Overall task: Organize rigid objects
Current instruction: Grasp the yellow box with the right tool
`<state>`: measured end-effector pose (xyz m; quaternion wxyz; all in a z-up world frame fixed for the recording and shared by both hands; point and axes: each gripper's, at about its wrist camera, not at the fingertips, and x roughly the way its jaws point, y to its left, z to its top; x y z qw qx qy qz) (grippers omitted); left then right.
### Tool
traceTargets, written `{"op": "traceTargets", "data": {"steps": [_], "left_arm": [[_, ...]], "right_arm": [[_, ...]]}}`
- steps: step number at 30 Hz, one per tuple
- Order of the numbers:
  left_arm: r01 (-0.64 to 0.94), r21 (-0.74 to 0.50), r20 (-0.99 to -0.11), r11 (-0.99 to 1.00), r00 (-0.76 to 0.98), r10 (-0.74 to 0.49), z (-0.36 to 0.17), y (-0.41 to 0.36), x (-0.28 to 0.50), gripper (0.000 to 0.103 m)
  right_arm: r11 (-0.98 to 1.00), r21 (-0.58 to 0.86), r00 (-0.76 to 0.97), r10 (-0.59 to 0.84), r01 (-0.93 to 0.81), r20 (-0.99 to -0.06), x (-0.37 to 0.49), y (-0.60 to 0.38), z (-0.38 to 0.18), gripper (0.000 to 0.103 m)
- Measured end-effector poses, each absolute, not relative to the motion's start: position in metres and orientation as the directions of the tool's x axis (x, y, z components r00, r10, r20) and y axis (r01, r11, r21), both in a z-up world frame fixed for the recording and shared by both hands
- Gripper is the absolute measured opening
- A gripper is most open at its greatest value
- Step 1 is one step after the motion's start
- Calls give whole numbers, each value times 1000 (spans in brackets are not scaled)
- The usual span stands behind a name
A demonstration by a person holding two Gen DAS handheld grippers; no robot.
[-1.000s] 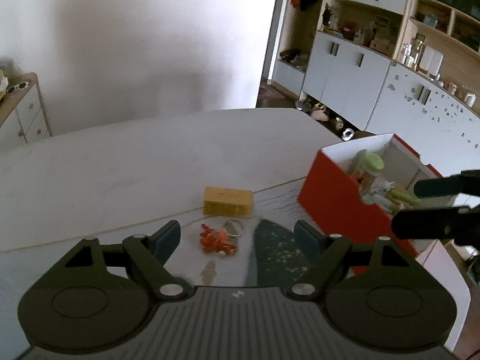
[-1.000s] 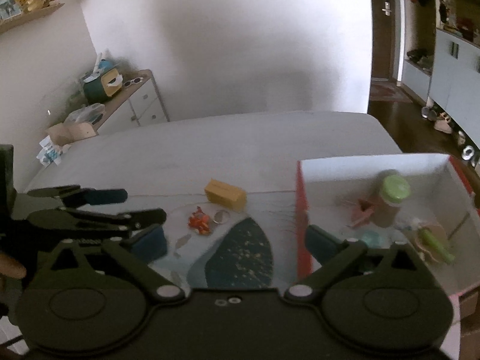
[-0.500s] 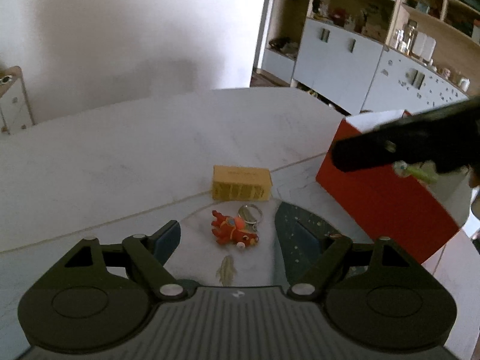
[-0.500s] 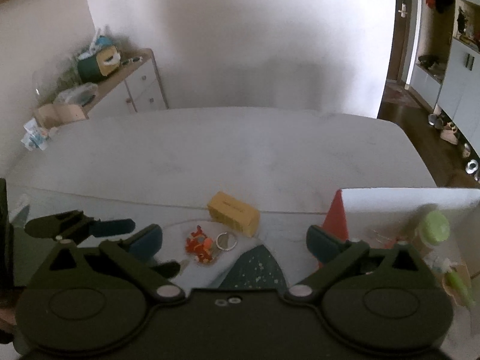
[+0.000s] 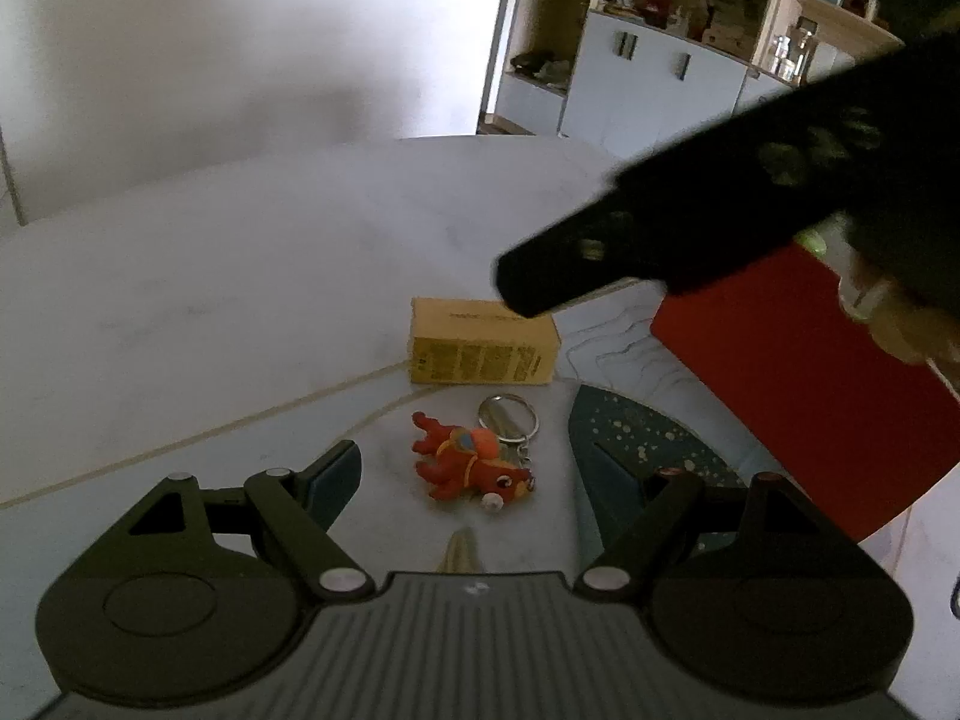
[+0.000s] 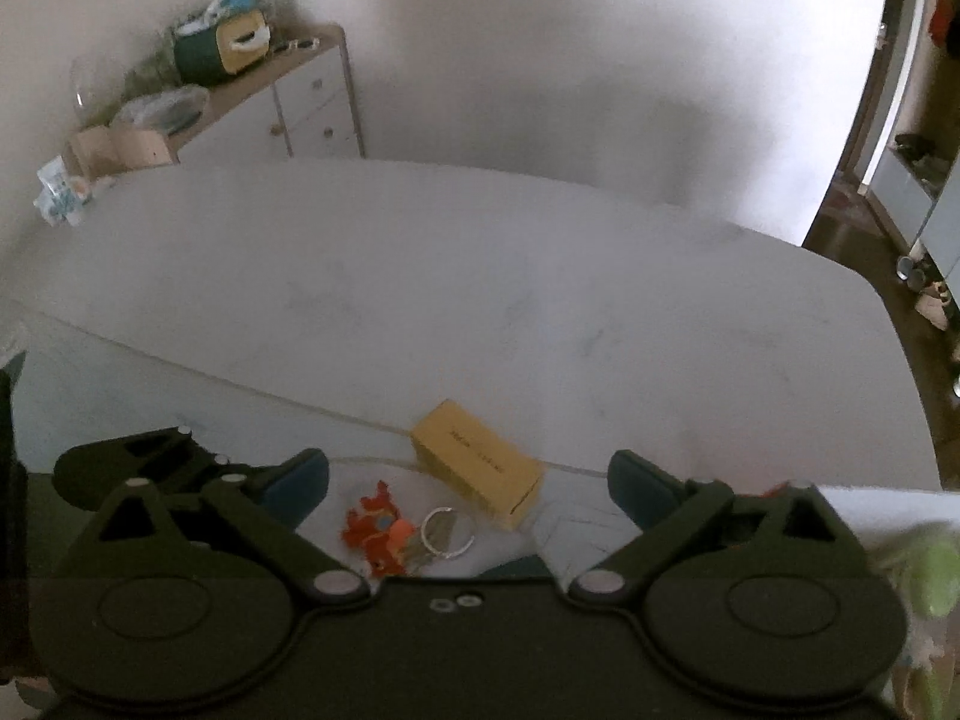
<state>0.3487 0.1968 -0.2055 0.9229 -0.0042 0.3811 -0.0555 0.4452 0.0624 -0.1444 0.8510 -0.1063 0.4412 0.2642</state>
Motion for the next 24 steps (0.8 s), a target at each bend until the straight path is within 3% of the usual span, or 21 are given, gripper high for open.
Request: {"op": "traceTargets", "data": {"steps": [13, 24], "left_arm": [[132, -19, -700, 991, 706, -108, -221, 195, 357, 83], [160, -4, -683, 987, 720, -119, -224, 195, 356, 83]], "right_arm": [[780, 5, 381, 311, -626, -871, 473, 94, -180, 84], [747, -5, 338, 295, -665, -894, 483, 100, -195, 57]]}}
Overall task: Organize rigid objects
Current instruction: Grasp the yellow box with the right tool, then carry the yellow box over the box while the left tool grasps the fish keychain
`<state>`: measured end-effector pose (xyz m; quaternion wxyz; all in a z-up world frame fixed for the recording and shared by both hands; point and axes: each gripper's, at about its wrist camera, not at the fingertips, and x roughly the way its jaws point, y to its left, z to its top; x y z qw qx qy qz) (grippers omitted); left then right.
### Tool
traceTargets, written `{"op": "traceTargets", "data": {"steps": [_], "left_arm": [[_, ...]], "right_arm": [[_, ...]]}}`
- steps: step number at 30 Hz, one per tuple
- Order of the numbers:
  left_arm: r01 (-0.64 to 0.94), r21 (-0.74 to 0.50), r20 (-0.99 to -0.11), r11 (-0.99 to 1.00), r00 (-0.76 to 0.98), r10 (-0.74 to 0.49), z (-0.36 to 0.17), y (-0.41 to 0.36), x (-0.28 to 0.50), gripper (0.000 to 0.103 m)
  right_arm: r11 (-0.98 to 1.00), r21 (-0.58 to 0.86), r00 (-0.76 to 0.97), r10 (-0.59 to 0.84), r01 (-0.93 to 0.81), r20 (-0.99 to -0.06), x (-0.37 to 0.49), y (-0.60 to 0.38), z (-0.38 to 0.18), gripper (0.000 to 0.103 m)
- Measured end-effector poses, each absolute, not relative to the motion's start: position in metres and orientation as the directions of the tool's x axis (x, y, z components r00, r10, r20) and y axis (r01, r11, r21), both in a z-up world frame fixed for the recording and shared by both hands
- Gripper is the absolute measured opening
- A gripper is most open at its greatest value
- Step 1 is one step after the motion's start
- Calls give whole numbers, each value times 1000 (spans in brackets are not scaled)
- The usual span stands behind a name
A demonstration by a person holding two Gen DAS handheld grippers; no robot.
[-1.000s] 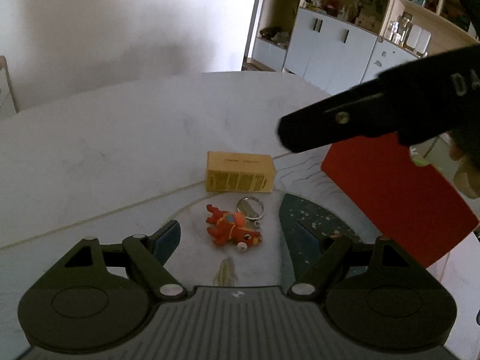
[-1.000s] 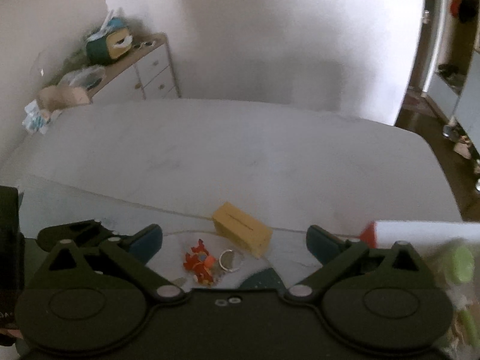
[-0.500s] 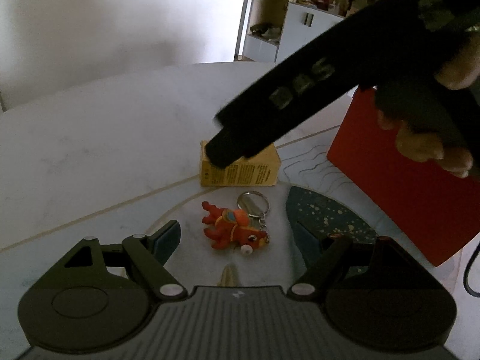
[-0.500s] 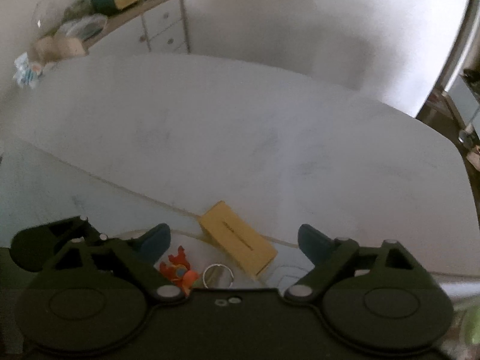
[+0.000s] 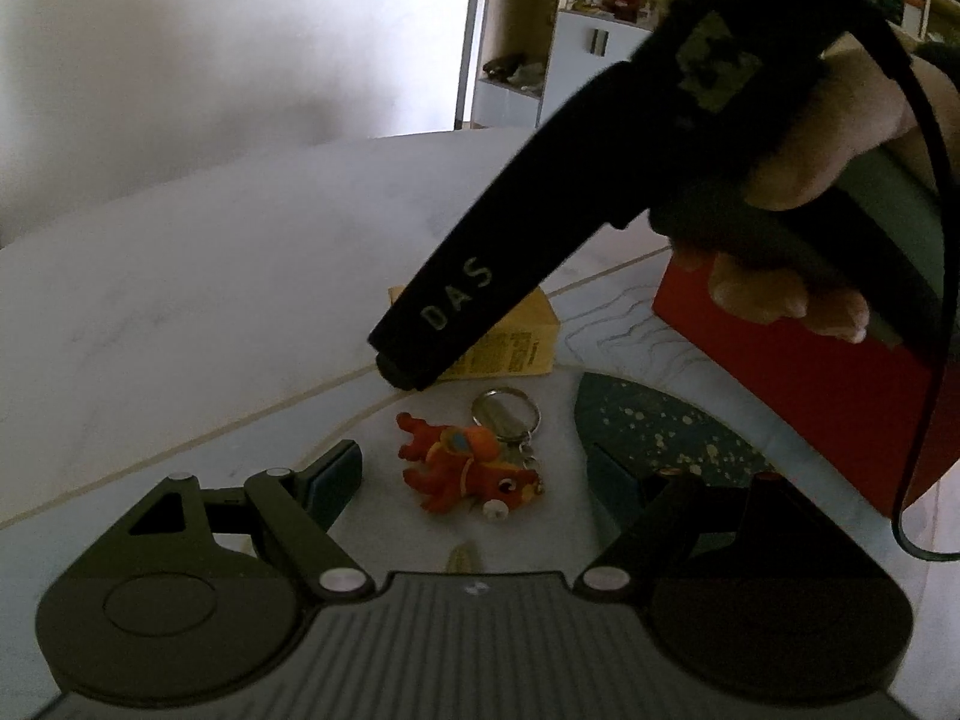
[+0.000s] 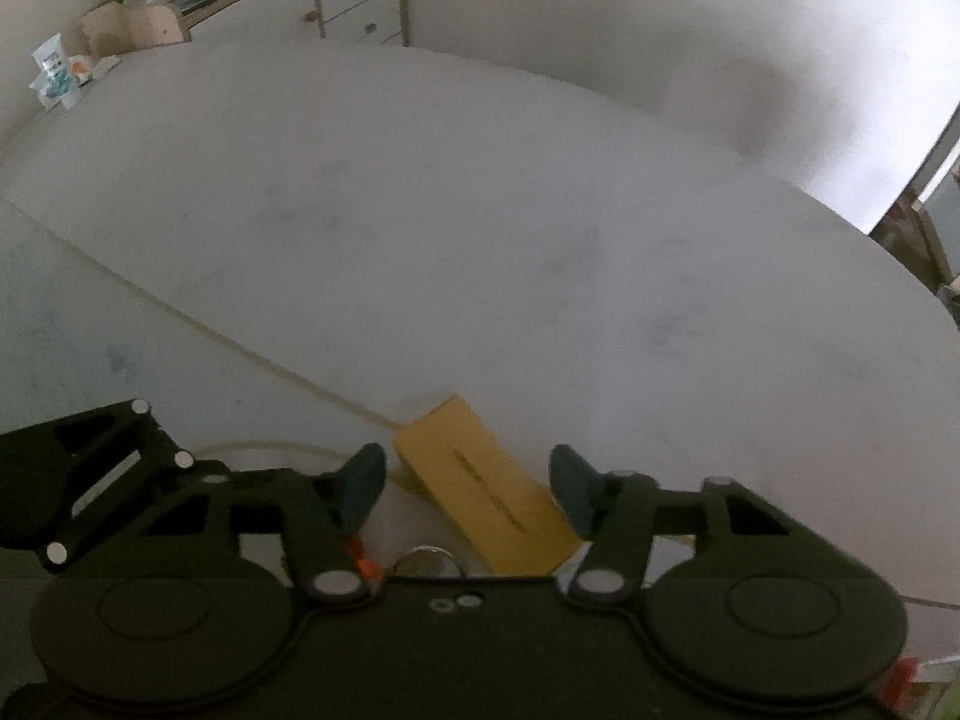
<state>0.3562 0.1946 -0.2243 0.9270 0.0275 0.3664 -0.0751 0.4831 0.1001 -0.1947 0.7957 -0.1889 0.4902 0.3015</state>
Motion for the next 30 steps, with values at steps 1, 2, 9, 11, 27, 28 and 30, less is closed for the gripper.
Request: {"op": "traceTargets", "data": {"steps": [1, 2, 9, 11, 27, 28, 30], "left_arm": [[162, 1, -682, 987, 722, -118, -225, 194, 356, 81], [164, 4, -679, 986, 725, -118, -225, 194, 355, 79], [159, 22, -670, 987, 735, -104, -223, 196, 352, 59], [160, 27, -671, 987, 735, -101, -223, 197, 353, 55], [120, -23, -692, 992, 715, -103, -208, 204, 332, 50], [118, -26, -693, 993, 714, -103, -207, 202, 331, 50], [116, -34, -694, 993, 712, -107, -202, 201, 327, 50]], "right_arm": [[743, -5, 336, 297, -670, -894, 482, 100, -194, 55], [741, -6, 337, 298, -671, -893, 483, 100, -194, 52], [757, 16, 333, 306, -654, -892, 482, 97, -197, 36], [761, 20, 331, 306, -648, -893, 482, 96, -196, 32], [856, 74, 402, 315, -512, -860, 450, 66, -172, 28], [857, 80, 404, 320, -509, -857, 447, 64, -169, 28], [861, 93, 411, 330, -500, -850, 439, 58, -163, 28]]}}
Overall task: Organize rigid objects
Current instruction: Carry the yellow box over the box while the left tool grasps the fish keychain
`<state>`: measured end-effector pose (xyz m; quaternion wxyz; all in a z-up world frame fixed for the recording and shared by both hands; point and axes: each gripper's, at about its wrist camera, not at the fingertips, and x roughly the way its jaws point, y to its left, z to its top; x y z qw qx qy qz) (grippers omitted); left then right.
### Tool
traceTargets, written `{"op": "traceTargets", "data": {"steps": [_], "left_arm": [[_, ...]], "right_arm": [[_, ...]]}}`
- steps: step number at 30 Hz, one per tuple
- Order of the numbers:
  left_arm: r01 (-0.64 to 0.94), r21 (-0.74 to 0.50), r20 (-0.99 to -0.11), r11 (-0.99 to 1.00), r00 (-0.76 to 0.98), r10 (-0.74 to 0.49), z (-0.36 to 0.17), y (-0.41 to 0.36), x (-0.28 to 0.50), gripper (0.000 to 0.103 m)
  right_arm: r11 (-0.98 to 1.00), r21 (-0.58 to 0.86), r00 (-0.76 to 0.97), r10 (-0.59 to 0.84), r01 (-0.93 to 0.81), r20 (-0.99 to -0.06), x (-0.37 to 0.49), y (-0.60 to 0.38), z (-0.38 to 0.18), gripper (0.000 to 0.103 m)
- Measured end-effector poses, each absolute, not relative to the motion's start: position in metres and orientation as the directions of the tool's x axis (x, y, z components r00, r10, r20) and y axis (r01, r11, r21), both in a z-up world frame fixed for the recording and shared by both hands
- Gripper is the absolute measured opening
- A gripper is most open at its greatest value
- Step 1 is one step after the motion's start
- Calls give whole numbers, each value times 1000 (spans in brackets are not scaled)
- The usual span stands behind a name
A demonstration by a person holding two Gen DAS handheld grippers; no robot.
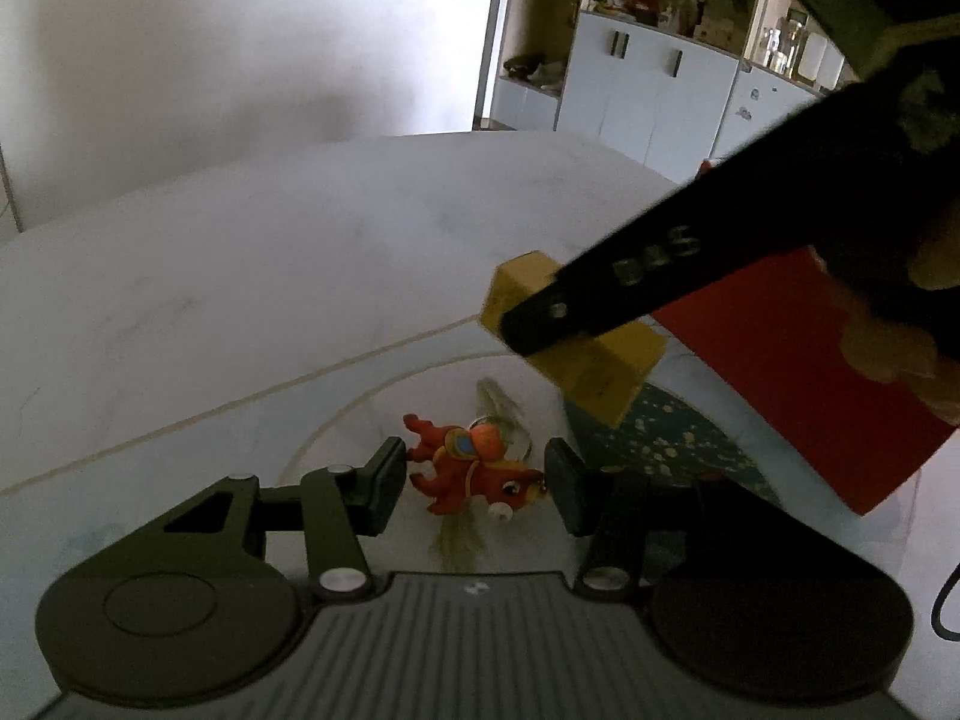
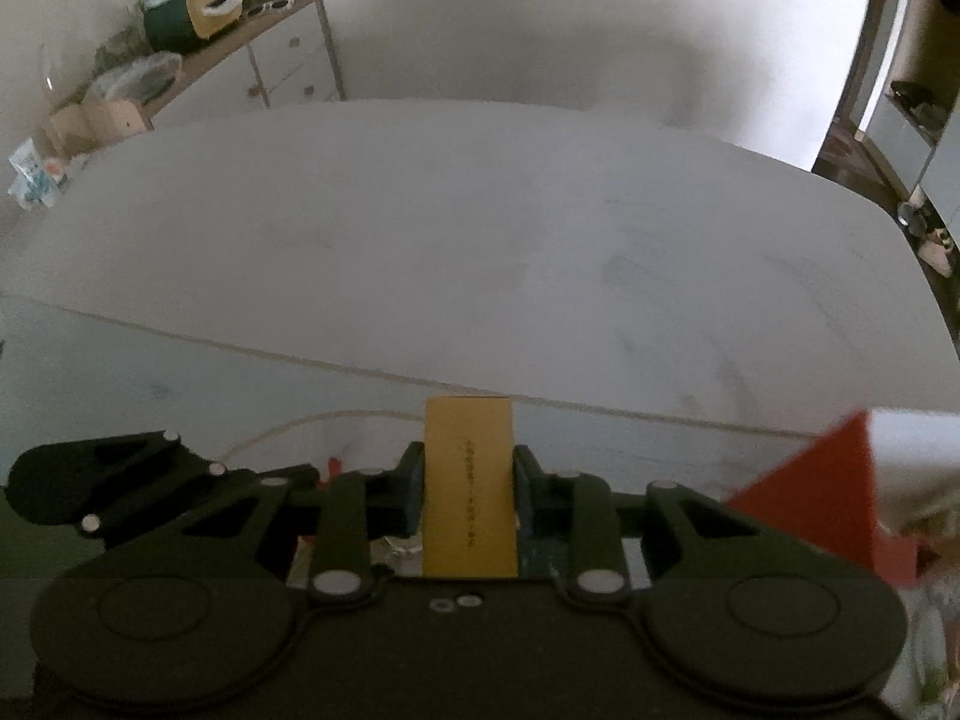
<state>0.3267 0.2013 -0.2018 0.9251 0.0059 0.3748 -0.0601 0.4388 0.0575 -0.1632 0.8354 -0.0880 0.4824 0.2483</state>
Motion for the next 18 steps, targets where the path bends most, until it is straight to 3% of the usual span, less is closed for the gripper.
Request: {"op": "traceTargets", "data": {"steps": [18], "left_arm": [[108, -54, -700, 993, 705, -114, -149, 177, 297, 50]], "right_arm": [[901, 217, 422, 375, -377, -825, 372, -8, -114, 28]]}}
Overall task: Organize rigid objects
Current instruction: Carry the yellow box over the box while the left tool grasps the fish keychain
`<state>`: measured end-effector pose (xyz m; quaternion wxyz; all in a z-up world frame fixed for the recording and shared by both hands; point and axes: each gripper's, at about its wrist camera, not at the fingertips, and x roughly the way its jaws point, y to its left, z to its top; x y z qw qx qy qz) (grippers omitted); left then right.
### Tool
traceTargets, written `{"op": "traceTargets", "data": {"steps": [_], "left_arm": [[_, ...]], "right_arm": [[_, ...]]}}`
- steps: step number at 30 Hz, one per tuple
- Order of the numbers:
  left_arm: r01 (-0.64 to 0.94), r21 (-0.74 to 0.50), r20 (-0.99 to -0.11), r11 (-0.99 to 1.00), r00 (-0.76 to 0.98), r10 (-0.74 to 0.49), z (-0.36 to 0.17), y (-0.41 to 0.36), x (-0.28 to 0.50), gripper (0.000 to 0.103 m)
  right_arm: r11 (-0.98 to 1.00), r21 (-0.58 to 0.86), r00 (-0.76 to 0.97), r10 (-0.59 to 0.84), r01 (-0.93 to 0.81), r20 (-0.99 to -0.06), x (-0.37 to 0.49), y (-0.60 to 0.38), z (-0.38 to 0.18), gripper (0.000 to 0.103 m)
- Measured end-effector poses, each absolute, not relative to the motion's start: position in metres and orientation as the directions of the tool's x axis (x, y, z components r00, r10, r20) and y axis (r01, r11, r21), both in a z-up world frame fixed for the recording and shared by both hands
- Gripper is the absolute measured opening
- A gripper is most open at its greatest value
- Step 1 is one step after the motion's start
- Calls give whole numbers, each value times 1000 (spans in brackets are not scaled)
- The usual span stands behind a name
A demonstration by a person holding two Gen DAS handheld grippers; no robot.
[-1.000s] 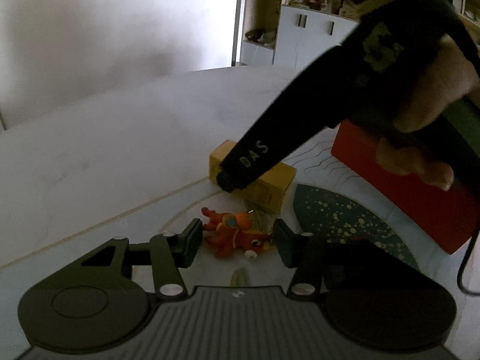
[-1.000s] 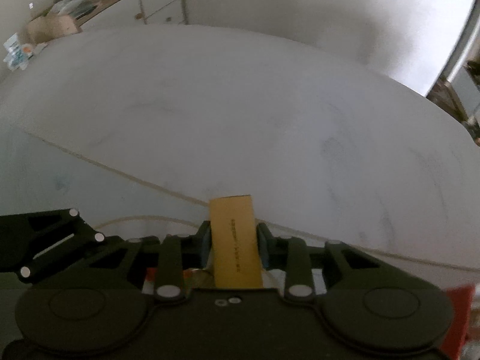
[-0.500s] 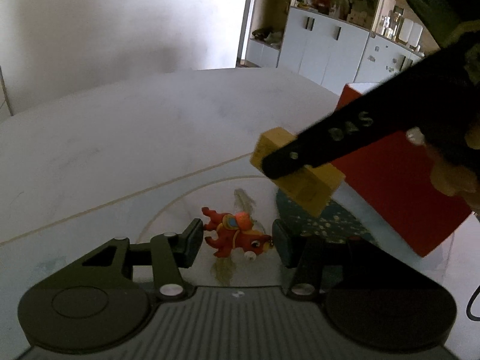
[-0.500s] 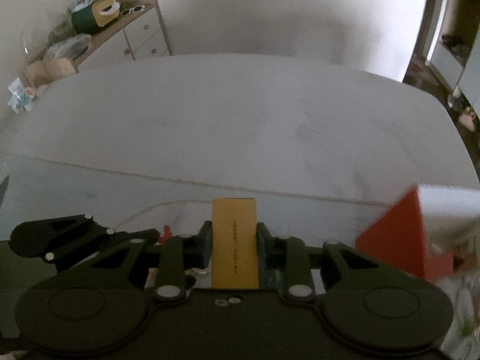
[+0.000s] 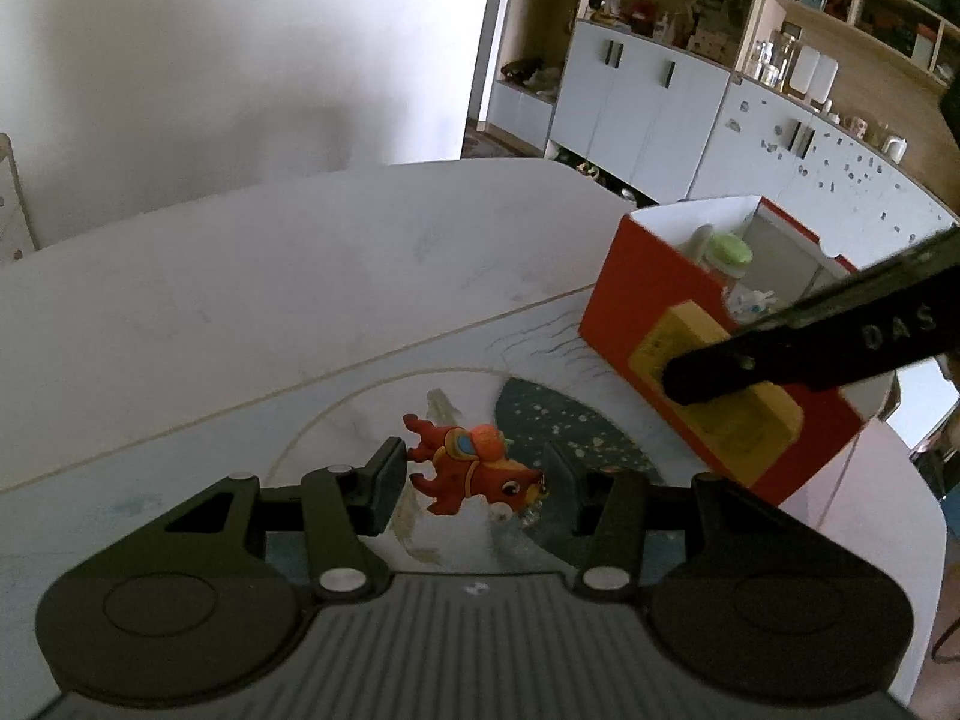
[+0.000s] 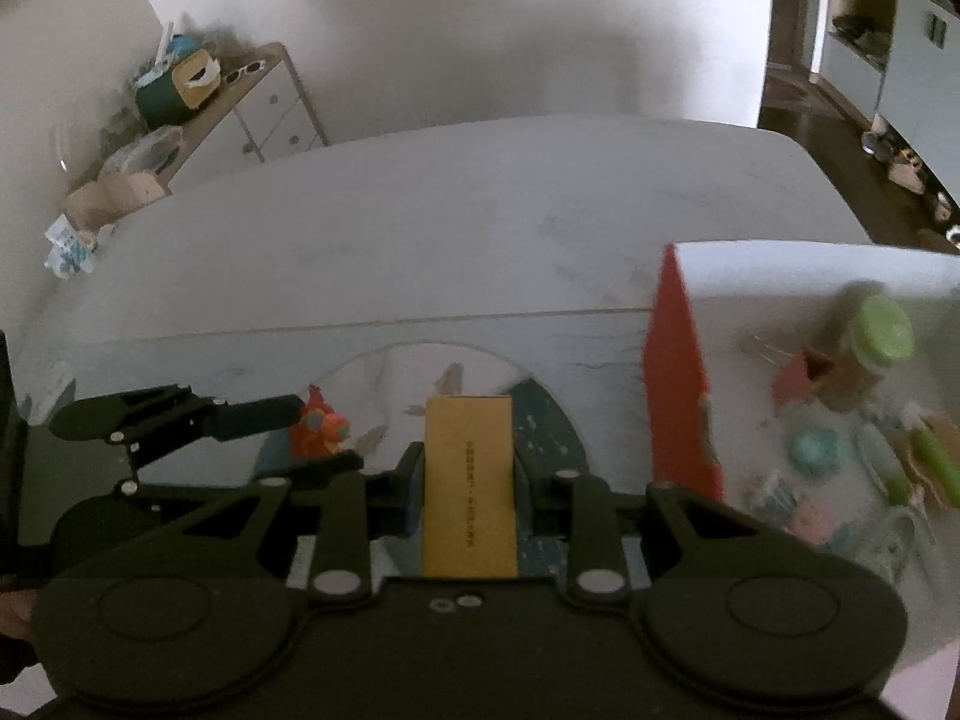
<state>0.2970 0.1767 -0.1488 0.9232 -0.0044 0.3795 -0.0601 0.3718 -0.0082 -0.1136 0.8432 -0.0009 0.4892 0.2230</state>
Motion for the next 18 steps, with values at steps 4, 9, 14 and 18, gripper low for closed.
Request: {"op": "traceTargets", "data": {"steps": [4, 9, 14, 18], "left_arm": [[117, -58, -700, 991, 703, -124, -133, 163, 291, 50], [119, -65, -700, 991, 702, -131, -115, 146, 286, 50], [102, -81, -696, 991, 706, -130, -100, 127, 287, 50], [106, -68, -683, 992, 720, -123, -90, 103, 291, 50]], "right_arm": [[904, 222, 437, 377, -365, -816, 357, -22, -102, 28], [909, 235, 460, 382, -345, -802, 344, -50, -88, 28], [914, 235, 481, 378, -332, -791, 339, -80, -80, 28], [916, 232, 497, 376, -328, -782, 336, -113, -75, 28]]}}
